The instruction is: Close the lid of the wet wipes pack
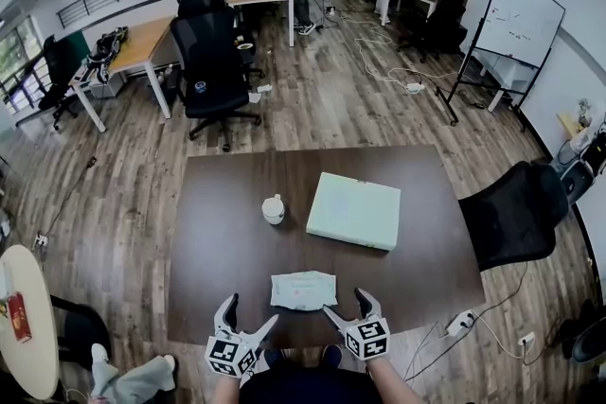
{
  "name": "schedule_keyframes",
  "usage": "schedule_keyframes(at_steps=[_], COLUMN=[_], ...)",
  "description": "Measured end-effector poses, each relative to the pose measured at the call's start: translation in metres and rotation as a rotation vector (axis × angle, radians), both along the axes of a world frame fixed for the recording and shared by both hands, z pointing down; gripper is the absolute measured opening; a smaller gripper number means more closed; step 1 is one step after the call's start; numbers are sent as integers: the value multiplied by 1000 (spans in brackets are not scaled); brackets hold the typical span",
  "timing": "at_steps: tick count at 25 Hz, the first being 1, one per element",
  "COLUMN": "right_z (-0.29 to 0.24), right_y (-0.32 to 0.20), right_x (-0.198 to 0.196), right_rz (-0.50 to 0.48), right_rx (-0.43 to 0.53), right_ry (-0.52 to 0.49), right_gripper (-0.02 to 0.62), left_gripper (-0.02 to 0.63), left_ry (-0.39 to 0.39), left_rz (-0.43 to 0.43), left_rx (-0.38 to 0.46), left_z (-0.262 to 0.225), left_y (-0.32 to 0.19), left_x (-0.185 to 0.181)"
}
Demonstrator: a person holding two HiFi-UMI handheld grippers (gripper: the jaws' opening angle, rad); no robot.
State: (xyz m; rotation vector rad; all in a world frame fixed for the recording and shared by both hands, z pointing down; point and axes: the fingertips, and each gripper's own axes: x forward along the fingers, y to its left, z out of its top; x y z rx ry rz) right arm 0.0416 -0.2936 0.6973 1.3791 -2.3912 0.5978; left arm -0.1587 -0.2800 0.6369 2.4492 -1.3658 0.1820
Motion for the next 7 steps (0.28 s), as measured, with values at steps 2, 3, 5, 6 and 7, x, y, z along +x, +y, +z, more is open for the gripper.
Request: schedule_keyframes(at_steps=[2,3,5,6,7], right_z=[-1,-2,-3,-3,-4], right_y=[-2,-4,-9,-12,-15], right_x=[-1,-3,-5,-6,-7], right_rz=[-7,-10,-14,-17,-20], right_rx=[4,5,5,6,6], right_ry=[10,7,0,-3,-5], right_gripper=[414,414,414,414,414], left_gripper=[466,466,466,466,466], left_ry=[3,5,5,5,4], left_rz=[-2,-4,-8,-10,-12], left_rx=[-2,-2,0,2,5], left_z=[-1,-1,-3,-3,-4], left_y=[-2,-4,-8,-10,-12], left_x=[-1,-2,-4,-5,-5])
